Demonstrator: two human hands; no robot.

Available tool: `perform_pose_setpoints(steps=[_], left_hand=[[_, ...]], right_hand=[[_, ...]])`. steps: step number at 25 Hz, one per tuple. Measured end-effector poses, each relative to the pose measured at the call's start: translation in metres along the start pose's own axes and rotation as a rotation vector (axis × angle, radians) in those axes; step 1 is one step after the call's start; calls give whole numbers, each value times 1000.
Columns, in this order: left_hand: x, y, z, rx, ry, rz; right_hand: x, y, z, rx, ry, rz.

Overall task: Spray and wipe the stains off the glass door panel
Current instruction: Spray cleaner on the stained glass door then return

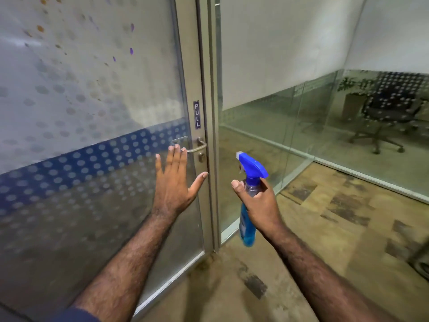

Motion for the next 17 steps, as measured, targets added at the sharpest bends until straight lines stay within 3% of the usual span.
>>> perform_pose_setpoints(steps=[2,4,6,14,17], left_hand=[[-173,-66,7,169,-304,-113],[-184,-75,-4,121,-272,-138],[-271,-96,0,183,-416,-194],[-277,-102,-6,163,-399,-176],[-349,-114,-14,223,-505,-205]], right_hand=[[-46,140,-81,-307,-155,18],[-52,143,-91,-315,-119,4],[-77,216,-135,-462,-200,12],[-67,233,-135,-464,-152,-48],[-77,294,-175,-571,-173,-43]])
Point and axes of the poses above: each hand's wrist, its own z-axis towards the middle knuckle, its own y-axis out of the back of the hand, x = y × z, the point moved 6 cm from there along z, towards the middle knuckle, and after that the axes turned 14 degrees about x, right-handed, at the moved point
